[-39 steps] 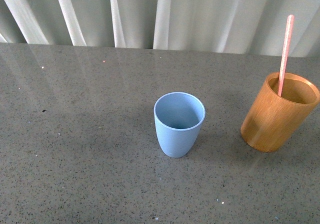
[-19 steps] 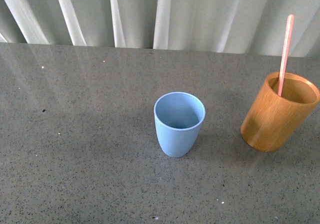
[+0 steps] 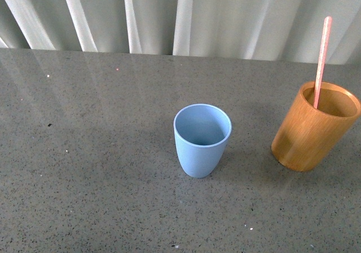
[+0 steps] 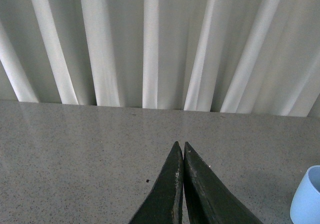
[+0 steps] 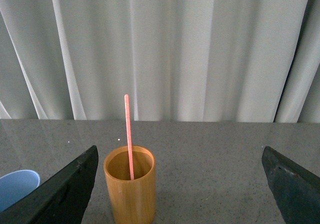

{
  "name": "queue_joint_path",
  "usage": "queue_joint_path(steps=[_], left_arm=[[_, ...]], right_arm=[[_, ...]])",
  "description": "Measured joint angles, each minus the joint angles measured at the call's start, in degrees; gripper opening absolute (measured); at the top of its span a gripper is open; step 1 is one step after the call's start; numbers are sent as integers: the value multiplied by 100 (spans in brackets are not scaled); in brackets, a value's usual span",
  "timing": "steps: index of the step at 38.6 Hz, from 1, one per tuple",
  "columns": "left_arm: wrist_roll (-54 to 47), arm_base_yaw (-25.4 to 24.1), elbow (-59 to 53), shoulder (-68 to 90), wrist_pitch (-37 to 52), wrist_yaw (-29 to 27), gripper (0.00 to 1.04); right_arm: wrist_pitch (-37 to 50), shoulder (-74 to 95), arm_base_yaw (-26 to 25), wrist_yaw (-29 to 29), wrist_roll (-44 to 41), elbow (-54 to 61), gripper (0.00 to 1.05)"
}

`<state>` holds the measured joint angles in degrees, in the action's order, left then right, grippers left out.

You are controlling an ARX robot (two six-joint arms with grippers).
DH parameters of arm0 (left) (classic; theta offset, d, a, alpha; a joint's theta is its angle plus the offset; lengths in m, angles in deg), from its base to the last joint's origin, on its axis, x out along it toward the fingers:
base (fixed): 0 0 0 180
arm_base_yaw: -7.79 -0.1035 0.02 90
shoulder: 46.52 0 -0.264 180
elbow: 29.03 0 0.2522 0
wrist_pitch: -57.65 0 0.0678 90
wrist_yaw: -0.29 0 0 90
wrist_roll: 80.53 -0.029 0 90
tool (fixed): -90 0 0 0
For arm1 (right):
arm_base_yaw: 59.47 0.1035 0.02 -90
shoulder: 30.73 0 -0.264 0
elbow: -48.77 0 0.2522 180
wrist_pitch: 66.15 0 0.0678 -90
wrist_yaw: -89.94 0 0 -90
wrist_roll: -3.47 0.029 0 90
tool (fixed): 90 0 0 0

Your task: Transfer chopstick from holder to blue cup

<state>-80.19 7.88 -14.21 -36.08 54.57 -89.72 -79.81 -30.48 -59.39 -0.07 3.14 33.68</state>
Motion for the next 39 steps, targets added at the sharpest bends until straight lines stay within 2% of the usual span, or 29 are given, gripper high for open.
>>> queue_joint_path(steps=[2,5,16,20,22,25,34,39], left_arm=[[0,0,0,-146,-146,0,4],[-7,0,0,-793,-986,2,4],[-7,0,0,-1021,-1064,2,4],[-7,0,0,-1021,-1064,0,24],[-7,0,0,-1021,-1064,0,37],[-7,0,0,-1021,-1064,2,47],[-7,0,0,-1021,-1064,0,98],[-11,0,0,-1021,-1064,0,98]], right_arm=[[0,0,0,0,2,0,95],[0,0,0,-4,2,0,95],[0,0,0,-2,2,0,95],[0,0,0,-2,2,0,95],[0,0,0,-2,2,0,95],[0,0,2,-2,2,0,95],[0,0,0,-2,2,0,95],[0,0,0,-2,2,0,95]])
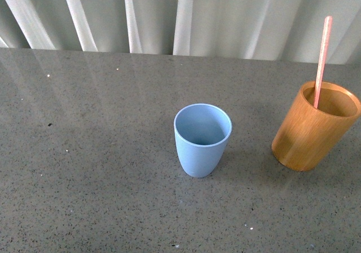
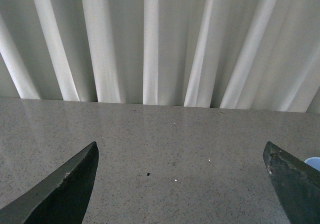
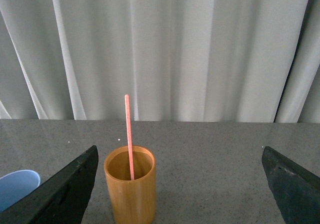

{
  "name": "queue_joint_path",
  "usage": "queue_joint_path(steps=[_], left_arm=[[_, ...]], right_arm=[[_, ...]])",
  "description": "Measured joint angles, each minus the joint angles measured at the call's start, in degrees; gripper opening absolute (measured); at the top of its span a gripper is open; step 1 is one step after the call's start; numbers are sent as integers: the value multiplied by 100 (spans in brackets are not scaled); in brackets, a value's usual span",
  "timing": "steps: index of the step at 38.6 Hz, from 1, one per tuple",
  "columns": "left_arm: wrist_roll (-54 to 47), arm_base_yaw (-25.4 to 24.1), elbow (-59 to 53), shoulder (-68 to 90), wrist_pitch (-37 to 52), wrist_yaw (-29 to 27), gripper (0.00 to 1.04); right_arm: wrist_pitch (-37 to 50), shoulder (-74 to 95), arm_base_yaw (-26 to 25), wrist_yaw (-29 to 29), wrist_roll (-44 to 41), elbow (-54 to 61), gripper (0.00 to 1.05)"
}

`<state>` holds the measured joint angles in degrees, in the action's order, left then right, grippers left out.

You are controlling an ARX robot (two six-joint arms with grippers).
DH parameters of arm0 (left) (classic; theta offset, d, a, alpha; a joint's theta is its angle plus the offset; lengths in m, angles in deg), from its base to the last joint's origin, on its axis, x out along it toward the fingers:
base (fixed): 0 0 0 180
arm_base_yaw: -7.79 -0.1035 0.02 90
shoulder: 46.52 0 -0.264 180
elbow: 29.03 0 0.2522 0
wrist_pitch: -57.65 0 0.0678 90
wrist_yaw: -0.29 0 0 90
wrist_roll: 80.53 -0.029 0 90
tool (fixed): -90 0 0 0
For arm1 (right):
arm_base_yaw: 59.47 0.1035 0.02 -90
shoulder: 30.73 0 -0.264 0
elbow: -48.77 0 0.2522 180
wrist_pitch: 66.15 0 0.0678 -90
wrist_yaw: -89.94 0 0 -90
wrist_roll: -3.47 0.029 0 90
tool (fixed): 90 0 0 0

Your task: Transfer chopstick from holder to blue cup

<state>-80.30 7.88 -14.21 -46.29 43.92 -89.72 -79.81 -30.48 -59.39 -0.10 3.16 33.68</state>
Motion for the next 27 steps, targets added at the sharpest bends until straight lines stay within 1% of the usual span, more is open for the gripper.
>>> queue_joint_path(steps=[12,13,14,15,16,19,20,27], left_arm=[[2,0,0,0,0,0,98],[2,0,0,0,0,0,98],[0,0,0,0,0,2,98],[0,0,0,0,0,0,98],[2,0,0,0,0,0,98],[2,0,0,-4,0,2,98],[2,0,0,-2,0,2,98],[2,0,0,-4,0,2,98]], right_arm=[[0,0,0,0,0,0,95],[-157,76,15,-111,-9,-42,95],[-551,278,11,-245,-46,-195,95],[-841,625,-35,-286,-96,-334,95],[-855,1019,-138,-219,-136,-413,95],[-448,1812,-354,39,-293,-514,95],[-192,2120,-417,136,-372,-551,95],[1982,4251,-455,638,-570,-837,95]])
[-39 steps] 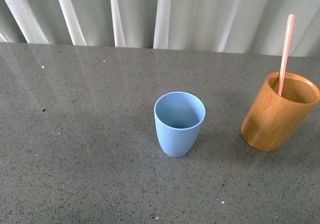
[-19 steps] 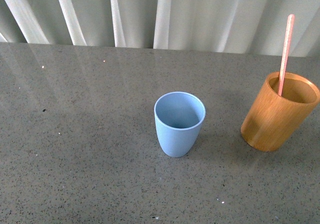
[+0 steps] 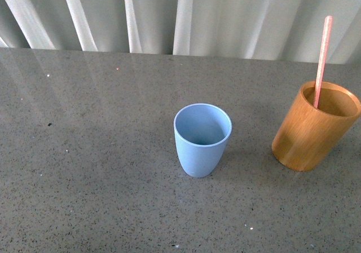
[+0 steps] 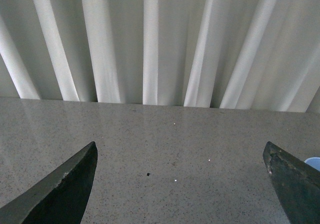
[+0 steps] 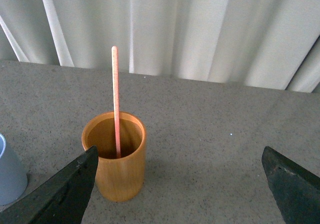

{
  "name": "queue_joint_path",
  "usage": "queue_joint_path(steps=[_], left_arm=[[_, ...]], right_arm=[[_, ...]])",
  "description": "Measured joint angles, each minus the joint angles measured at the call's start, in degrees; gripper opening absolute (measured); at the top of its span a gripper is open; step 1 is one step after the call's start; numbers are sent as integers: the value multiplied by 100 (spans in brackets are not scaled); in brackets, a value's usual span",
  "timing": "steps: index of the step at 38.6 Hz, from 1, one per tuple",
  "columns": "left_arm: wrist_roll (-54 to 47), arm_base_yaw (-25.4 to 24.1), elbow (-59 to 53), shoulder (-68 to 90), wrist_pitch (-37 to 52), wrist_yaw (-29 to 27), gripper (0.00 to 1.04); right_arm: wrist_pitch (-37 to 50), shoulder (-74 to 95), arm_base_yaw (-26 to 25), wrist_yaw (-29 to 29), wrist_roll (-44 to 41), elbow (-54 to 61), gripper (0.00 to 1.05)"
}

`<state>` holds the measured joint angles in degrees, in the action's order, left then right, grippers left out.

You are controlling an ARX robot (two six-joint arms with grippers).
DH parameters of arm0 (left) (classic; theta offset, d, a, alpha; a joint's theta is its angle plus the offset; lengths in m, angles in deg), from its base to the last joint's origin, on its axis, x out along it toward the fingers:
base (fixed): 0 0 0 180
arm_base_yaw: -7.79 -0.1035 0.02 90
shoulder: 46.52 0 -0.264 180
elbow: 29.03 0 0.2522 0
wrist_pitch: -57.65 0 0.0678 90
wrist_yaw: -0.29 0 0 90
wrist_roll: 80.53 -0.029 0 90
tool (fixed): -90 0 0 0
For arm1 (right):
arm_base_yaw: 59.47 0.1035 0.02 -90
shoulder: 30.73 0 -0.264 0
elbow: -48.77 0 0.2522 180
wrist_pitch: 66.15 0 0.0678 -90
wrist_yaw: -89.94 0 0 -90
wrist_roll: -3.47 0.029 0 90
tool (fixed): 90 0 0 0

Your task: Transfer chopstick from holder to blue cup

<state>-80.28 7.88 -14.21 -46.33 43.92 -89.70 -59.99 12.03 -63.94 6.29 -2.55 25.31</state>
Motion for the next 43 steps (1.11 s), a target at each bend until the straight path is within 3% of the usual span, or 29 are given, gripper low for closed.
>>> queue_joint_path(steps=[6,10,43], left_arm=[[0,0,0,0,0,0,98],[0,0,0,0,0,0,98],[0,0,0,0,0,0,98]], right_arm=[[1939,1993,9,483,404,-254,95],[2673,2931,98,487,748,-503,95],[3578,5987,772,223,730,-2170,95]])
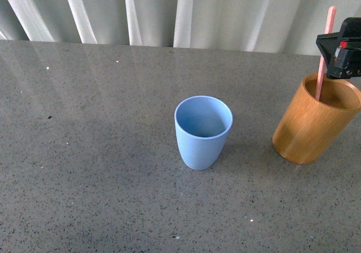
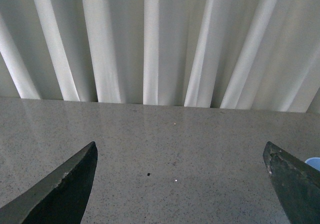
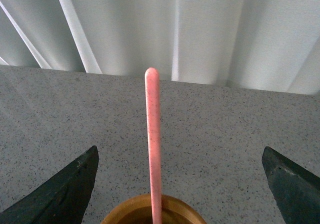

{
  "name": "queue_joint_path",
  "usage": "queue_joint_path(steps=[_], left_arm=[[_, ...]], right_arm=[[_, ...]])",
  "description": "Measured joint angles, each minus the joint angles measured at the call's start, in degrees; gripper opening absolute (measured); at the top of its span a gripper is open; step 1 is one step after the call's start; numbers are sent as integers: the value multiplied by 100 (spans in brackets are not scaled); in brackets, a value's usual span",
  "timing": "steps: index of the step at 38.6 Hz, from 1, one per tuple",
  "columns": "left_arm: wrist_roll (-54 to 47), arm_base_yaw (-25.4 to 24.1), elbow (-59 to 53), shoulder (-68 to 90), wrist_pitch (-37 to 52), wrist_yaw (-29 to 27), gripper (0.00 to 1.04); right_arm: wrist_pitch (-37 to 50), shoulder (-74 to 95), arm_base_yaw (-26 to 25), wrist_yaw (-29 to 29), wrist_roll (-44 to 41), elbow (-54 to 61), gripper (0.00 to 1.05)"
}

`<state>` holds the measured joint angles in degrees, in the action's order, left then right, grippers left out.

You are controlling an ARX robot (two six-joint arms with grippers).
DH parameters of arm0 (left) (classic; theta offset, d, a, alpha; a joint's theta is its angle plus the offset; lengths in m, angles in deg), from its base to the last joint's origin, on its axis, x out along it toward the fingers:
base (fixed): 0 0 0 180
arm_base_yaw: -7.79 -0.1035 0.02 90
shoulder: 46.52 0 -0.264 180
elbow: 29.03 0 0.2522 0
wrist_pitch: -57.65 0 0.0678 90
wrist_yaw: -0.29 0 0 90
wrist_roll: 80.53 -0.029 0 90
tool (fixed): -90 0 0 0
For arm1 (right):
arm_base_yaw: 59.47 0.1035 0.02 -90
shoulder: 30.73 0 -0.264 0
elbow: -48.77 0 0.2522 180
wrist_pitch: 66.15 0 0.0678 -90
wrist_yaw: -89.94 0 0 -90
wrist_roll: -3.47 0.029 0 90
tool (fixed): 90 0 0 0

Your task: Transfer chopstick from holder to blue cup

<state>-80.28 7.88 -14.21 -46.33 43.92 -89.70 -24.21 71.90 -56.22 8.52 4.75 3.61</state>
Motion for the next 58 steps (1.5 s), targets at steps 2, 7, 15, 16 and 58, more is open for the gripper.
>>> queue_joint_path(steps=[2,7,15,16,58], left_arm=[[0,0,0,0,0,0,98],[0,0,0,0,0,0,98],[0,0,0,0,0,0,98],[0,0,0,0,0,0,98],[0,0,0,0,0,0,98]], right_arm=[[7,81,31,-9,0,-74,95],[-7,354,127,-61,-28,-417,95],[-114,691,236,-142,-46,-890,95],[-125,723,249,-151,-46,-931,95],[-151,356,551,-291,0,-957,2]])
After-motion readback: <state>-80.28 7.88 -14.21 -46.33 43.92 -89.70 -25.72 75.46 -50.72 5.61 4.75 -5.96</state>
